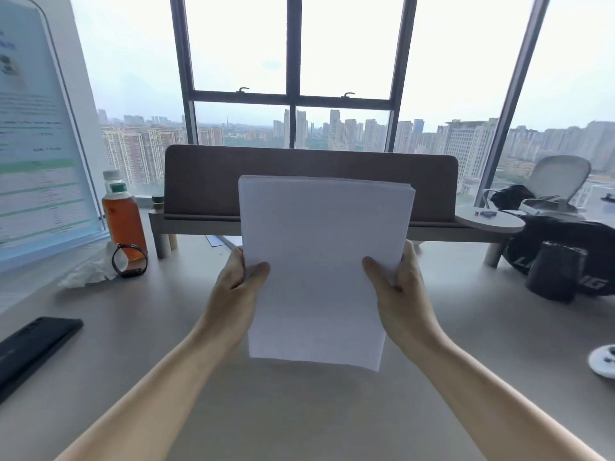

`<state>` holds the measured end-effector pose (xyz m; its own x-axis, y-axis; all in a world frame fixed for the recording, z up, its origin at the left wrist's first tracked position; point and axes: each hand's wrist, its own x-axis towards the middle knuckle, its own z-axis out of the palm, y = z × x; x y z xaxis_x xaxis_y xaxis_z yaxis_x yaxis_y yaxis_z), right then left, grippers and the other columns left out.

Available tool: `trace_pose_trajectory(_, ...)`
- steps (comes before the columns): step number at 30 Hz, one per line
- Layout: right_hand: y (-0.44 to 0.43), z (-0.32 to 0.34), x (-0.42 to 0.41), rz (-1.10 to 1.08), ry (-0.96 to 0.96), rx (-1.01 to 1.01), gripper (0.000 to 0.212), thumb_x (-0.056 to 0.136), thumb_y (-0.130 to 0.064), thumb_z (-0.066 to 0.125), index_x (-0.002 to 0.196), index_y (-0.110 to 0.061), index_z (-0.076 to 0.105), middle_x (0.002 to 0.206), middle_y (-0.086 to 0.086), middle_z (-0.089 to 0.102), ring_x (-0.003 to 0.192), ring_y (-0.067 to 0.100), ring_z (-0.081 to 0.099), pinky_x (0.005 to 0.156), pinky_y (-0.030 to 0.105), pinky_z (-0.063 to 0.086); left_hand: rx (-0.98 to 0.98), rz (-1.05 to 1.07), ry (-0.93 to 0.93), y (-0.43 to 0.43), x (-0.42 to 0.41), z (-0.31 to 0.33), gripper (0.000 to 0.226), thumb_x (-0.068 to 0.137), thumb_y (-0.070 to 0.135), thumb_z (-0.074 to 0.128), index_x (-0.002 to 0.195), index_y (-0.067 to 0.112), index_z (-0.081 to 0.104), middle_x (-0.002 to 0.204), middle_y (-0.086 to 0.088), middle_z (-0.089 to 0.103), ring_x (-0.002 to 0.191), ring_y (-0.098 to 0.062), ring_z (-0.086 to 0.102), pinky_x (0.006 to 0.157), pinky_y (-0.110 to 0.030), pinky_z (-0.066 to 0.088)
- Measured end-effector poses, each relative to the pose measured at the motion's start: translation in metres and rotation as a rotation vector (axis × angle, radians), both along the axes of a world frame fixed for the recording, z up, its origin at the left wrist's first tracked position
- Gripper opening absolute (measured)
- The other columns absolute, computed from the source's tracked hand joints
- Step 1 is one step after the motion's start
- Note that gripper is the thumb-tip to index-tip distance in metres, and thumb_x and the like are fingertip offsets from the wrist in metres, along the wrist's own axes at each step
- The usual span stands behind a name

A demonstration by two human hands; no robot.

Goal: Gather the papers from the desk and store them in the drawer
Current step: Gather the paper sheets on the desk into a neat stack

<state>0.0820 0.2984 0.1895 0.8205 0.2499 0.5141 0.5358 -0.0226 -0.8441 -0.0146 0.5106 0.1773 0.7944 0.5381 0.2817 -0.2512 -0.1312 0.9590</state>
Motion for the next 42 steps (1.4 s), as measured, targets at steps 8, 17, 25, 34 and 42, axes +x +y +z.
trace_pose_trajectory(8, -0.001, -0.039, -0.004, 0.042, 0.189, -0.031, 0.029, 0.102, -0.006, 0.053, 0.107, -0.034, 0.051, 0.100, -0.020, 0.075, 0.090, -0.007, 0.069, 0.087, 0.024, 0.053, -0.022, -0.067, 0.109, 0.002, -0.009, -0.043, 0.038, 0.108, 0.008, 0.046, 0.131, 0.033, 0.062, 0.127, 0.008, 0.076, 0.124, -0.017, 0.068, 0.113, -0.052, 0.046)
trace_pose_trajectory(17, -0.005, -0.085, -0.011, 0.051, 0.233, -0.186, 0.047, 0.096, -0.019, 0.049, 0.116, -0.062, 0.050, 0.123, -0.024, 0.069, 0.121, 0.005, 0.064, 0.110, 0.048, 0.048, 0.156, -0.074, 0.221, -0.003, -0.020, -0.077, 0.048, 0.109, 0.013, 0.046, 0.150, 0.037, 0.046, 0.131, 0.032, 0.068, 0.127, 0.011, 0.058, 0.122, -0.043, 0.038)
trace_pose_trajectory(25, -0.020, -0.020, -0.009, 0.048, 0.134, 0.021, 0.016, 0.095, -0.022, 0.058, 0.109, -0.015, 0.056, 0.103, 0.011, 0.079, 0.099, 0.050, 0.067, 0.082, 0.047, 0.050, 0.098, -0.061, 0.019, -0.016, -0.014, -0.010, 0.047, 0.106, -0.003, 0.046, 0.128, 0.035, 0.061, 0.117, 0.020, 0.079, 0.109, -0.001, 0.073, 0.090, -0.022, 0.057)
trace_pose_trajectory(34, -0.092, 0.021, -0.039, -0.025, 0.117, 0.137, 0.011, 0.102, -0.008, 0.054, 0.106, 0.002, 0.052, 0.104, 0.032, 0.070, 0.085, 0.027, 0.064, 0.081, 0.045, 0.048, 0.018, -0.286, -0.024, -0.070, -0.017, 0.037, 0.044, 0.101, -0.009, 0.046, 0.129, 0.022, 0.064, 0.102, 0.017, 0.082, 0.094, -0.002, 0.076, 0.073, -0.016, 0.058)
trace_pose_trajectory(42, -0.222, 0.049, -0.098, -0.346, 0.161, 0.151, 0.011, 0.101, -0.003, 0.050, 0.096, -0.008, 0.060, 0.069, 0.002, 0.065, 0.071, 0.017, 0.056, 0.069, 0.035, 0.048, -0.184, -0.584, -0.010, -0.188, -0.007, 0.066, 0.029, 0.107, 0.017, 0.048, 0.117, 0.025, 0.074, 0.115, 0.003, 0.081, 0.110, -0.021, 0.071, 0.102, -0.047, 0.055)
